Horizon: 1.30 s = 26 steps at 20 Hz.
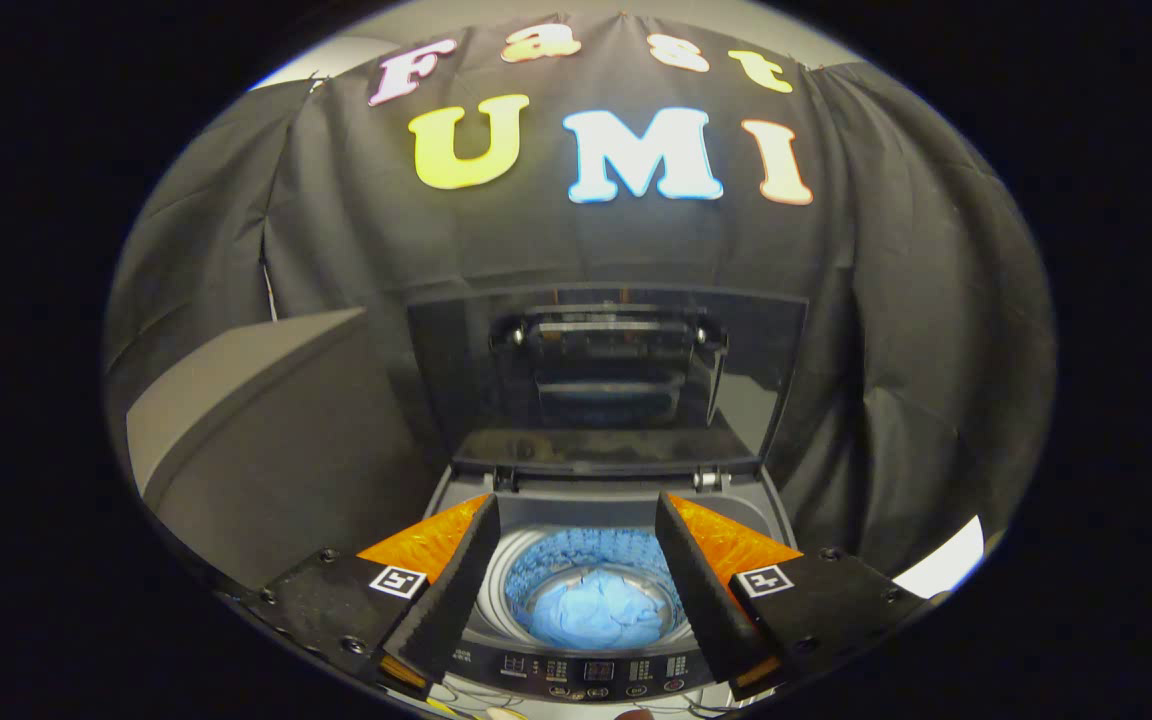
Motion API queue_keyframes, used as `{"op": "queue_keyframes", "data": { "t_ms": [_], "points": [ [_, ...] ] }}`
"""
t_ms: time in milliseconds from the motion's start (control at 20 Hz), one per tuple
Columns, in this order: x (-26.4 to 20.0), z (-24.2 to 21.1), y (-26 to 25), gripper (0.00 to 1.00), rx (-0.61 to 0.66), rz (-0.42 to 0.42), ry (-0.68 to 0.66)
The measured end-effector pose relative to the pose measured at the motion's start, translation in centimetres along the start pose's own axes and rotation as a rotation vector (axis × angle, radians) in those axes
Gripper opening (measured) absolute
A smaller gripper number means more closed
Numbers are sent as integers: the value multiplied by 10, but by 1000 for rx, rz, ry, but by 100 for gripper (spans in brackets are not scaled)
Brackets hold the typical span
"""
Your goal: Put the clothes into the washing machine and then close the washing machine lid.
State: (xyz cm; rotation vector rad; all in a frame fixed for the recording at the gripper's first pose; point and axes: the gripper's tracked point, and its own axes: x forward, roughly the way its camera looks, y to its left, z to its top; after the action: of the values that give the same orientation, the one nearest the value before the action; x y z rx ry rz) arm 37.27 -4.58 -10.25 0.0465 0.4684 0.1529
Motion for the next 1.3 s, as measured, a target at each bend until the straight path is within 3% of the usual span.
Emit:
{"op": "queue_keyframes", "data": {
  "t_ms": [250,500,1300],
  "points": [
    [-8,63,6,97,11,12,-185],
    [3,107,5,96,0,13,-262],
    [93,176,-7,96,-19,2,-283]
  ]
}}
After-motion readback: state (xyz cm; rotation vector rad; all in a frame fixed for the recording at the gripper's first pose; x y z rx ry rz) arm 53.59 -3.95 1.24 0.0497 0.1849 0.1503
